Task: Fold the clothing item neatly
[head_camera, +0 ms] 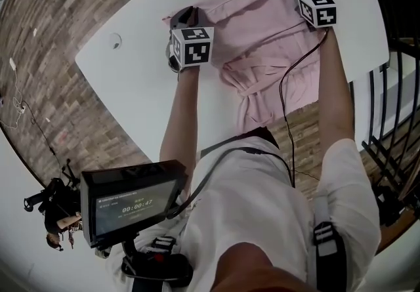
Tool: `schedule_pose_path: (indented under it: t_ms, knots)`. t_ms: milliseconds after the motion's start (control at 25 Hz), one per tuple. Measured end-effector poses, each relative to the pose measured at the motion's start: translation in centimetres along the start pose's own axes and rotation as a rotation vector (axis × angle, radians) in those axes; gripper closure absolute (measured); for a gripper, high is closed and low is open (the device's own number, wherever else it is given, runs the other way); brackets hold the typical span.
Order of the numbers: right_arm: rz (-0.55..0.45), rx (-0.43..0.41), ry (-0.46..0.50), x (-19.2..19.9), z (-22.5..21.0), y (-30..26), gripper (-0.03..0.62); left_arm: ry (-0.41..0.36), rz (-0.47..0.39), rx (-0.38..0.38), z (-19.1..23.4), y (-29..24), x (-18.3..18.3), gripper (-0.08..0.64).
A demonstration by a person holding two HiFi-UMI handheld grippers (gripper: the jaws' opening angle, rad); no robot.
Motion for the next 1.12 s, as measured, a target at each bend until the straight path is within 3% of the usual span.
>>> schedule_pose_path:
  t_ms: [200, 440, 600, 760, 1120]
  knots:
    - [0.076, -0.001, 0.047, 0.4, -0.8, -1.9, 0.58, -0.023, -0.005, -0.003, 0.1, -0.4, -0.3, 0.525]
    - [0.015, 0.044, 0.022, -0.4, -0.9, -1.2, 0.581, -0.067, -0.031, -0.033, -0.1, 0.4, -0.8, 0.525]
    - [-0.072, 0.059, -0.008, -2.2, -0.2, 0.9, 0.581, -0.113, -0.056, -0.037, -0.7, 1.0, -1.3, 0.525]
    - [-0.117, 0.046, -0.022, -3.6, 1.8, 4.0, 0.588, -0.094, -0.089, -0.009, -1.9, 2.7, -2.4, 0.525]
    - [-0.145, 0.035, -0.05, -4.0, 7.4, 13.6, 0.589, -0.133, -0.144, 0.096, -6.9, 8.7, -3.3, 0.557]
Point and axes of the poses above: the fingertips, and each gripper's own axes: y backward along the fingers, z to its left, x out of its underside, the point moved 2 cm from there along y, backward along the fingers, and after that the axes turned 12 degrees about -z, right-handed, at the moved point
